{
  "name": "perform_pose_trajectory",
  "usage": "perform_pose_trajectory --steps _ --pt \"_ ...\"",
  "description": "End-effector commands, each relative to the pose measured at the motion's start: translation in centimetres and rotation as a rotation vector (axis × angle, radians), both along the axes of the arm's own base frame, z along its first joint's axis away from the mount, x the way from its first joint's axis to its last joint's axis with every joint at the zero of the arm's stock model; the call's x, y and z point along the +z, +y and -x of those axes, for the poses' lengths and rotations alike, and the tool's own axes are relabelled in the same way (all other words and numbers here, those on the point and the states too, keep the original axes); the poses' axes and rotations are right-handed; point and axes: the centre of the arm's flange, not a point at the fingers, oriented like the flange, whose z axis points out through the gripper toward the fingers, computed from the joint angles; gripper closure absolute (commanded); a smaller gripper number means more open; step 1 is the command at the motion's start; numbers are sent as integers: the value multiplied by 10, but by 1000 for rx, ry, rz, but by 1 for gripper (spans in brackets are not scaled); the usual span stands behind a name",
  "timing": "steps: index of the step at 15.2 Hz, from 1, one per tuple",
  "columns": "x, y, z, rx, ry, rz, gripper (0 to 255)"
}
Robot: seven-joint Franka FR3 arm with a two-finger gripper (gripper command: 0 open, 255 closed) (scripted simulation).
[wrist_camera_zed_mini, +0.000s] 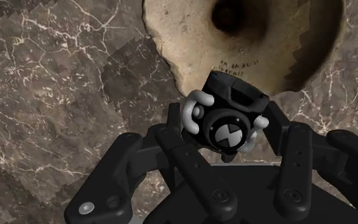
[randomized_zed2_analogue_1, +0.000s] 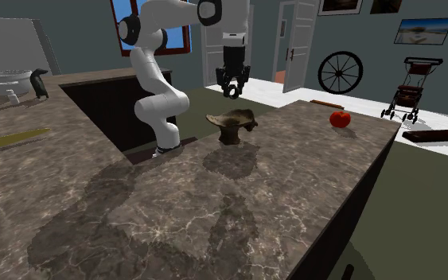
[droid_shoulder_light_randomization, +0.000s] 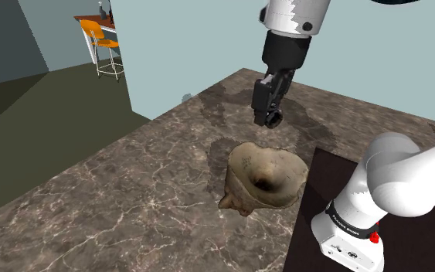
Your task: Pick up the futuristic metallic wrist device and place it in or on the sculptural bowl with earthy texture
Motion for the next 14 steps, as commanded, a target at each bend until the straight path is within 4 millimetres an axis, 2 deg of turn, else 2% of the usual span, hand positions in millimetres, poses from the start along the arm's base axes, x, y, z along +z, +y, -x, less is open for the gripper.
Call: perform_pose_trajectory --steps 1,3,14 --pt "-2 20 21 -2 0 0 255" --pt "-2 32 34 -2 0 0 255" --pt "-60 32 34 -2 0 0 255"
